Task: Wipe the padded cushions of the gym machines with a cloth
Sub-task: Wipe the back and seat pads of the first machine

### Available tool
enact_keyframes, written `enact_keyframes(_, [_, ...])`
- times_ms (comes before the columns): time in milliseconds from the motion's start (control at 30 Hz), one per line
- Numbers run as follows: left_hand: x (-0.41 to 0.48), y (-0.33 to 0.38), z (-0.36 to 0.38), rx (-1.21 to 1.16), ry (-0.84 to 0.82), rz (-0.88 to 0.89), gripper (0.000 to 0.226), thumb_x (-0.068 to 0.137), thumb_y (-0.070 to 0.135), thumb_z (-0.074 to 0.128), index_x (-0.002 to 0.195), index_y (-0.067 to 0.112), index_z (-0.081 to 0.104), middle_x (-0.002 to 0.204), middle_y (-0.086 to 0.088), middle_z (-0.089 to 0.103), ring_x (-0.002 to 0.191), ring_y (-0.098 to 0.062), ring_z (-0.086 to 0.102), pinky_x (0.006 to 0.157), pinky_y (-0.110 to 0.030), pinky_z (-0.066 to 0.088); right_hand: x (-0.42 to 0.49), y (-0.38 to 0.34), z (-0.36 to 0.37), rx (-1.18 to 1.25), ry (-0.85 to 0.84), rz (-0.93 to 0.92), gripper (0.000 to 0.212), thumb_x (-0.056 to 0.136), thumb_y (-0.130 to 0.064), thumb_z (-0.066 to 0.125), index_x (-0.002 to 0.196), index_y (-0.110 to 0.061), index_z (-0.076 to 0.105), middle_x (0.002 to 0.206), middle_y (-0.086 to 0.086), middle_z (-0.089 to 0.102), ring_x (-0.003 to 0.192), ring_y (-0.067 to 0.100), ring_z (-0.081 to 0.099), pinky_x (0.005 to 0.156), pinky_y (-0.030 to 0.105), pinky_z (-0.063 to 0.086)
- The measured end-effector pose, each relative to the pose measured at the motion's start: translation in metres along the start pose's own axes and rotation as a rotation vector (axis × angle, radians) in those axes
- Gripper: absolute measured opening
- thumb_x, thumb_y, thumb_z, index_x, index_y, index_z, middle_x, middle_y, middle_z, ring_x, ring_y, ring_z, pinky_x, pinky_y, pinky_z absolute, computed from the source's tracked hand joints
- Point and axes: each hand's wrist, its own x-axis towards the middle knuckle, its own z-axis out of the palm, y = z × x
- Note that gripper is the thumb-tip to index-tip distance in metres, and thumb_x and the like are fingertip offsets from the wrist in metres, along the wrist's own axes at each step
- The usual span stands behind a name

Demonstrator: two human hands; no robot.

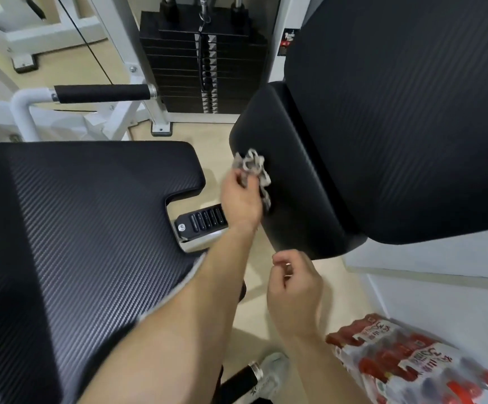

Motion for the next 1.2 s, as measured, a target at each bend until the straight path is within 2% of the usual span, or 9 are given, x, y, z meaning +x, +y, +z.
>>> enact_keyframes(200, [0.103,0.030,-0.008,-0.075,-0.083,-0.065,0.020,0.078,0.051,0.065,0.079,0.031,0.064,0.081,-0.003,0.070,0.080,-0.032,0.066,0.070,-0.046,0.053,0.018,-0.013,0.015,-0.015,0.016,-0.015,0.017,0.084,-0.009,0.052,0.085,-0.013,0.068,0.078,-0.007,0.063,0.070,0.007,0.059,0.058,0.026,0.051])
enact_keyframes(300, [0.095,-0.002,-0.011,-0.119,-0.075,-0.138,0.008,0.090,0.030,0.062,0.084,0.025,0.063,0.077,-0.003,0.066,0.073,-0.029,0.065,0.077,-0.055,0.056,0.022,-0.015,0.016,-0.001,-0.015,-0.051,0.016,0.086,-0.014,0.050,0.086,-0.014,0.066,0.079,-0.009,0.060,0.071,0.005,0.057,0.059,0.021,0.048])
enact_keyframes(400, [0.075,-0.033,-0.012,-0.188,-0.108,-0.219,0.009,0.093,0.018,0.057,0.087,0.024,0.061,0.086,-0.006,0.065,0.076,-0.026,0.062,0.075,-0.047,0.055,0.017,-0.008,0.011,0.009,-0.052,-0.064,0.016,0.086,-0.014,0.050,0.088,-0.015,0.066,0.079,-0.010,0.060,0.071,0.006,0.056,0.061,0.023,0.048])
enact_keyframes(500, [0.048,-0.061,-0.011,-0.195,-0.114,-0.319,0.019,0.092,0.013,0.049,0.079,0.023,0.060,0.072,-0.002,0.058,0.061,-0.019,0.051,0.062,-0.031,0.043,0.003,0.005,0.004,-0.018,-0.065,-0.045,0.017,0.086,-0.015,0.049,0.088,-0.015,0.066,0.080,-0.008,0.062,0.072,0.010,0.059,0.062,0.031,0.052])
enact_keyframes(633, [-0.006,-0.087,-0.008,-0.170,-0.133,-0.373,0.022,0.097,0.007,0.042,0.082,0.018,0.055,0.068,-0.006,0.054,0.058,-0.021,0.048,0.064,-0.036,0.042,-0.028,0.023,-0.011,0.002,-0.086,-0.027,0.016,0.086,-0.014,0.050,0.086,-0.014,0.066,0.077,-0.009,0.062,0.071,0.008,0.058,0.064,0.030,0.051])
enact_keyframes(800, [-0.063,-0.086,-0.011,-0.176,-0.189,-0.518,0.031,0.097,-0.006,0.028,0.082,0.012,0.049,0.064,-0.010,0.047,0.047,-0.020,0.044,0.045,-0.025,0.038,-0.059,0.039,-0.032,0.017,-0.108,0.035,0.016,0.085,-0.011,0.051,0.085,-0.015,0.067,0.079,-0.008,0.065,0.071,0.011,0.060,0.066,0.033,0.052])
enact_keyframes(967, [-0.103,-0.073,-0.010,-0.259,-0.291,-0.655,0.035,0.091,-0.011,0.031,0.071,0.010,0.052,0.062,-0.010,0.054,0.064,-0.022,0.054,0.046,-0.023,0.048,-0.050,0.040,-0.057,0.146,-0.080,0.439,0.020,0.093,-0.007,0.054,0.094,-0.022,0.067,0.088,-0.006,0.070,0.081,0.019,0.068,0.077,0.039,0.055])
enact_keyframes(1100, [-0.121,-0.050,-0.005,-0.283,-0.345,-0.675,0.031,0.104,0.030,0.045,0.092,0.011,0.066,0.088,-0.013,0.069,0.068,-0.020,0.066,0.062,-0.027,0.058,-0.016,0.032,-0.059,0.702,-0.098,0.951,0.034,0.101,-0.011,0.042,0.132,-0.015,0.054,0.122,0.010,0.063,0.106,0.029,0.064,0.084,0.041,0.051])
enact_keyframes(1200, [-0.128,-0.029,-0.002,-0.153,-0.357,-0.529,0.037,0.099,0.042,0.055,0.106,0.007,0.067,0.097,-0.018,0.077,0.065,-0.024,0.074,0.052,-0.027,0.058,0.004,0.019,-0.068,0.797,-0.074,1.010,0.028,0.101,-0.010,0.035,0.103,-0.013,0.063,0.118,0.016,0.067,0.103,0.030,0.066,0.094,0.046,0.050])
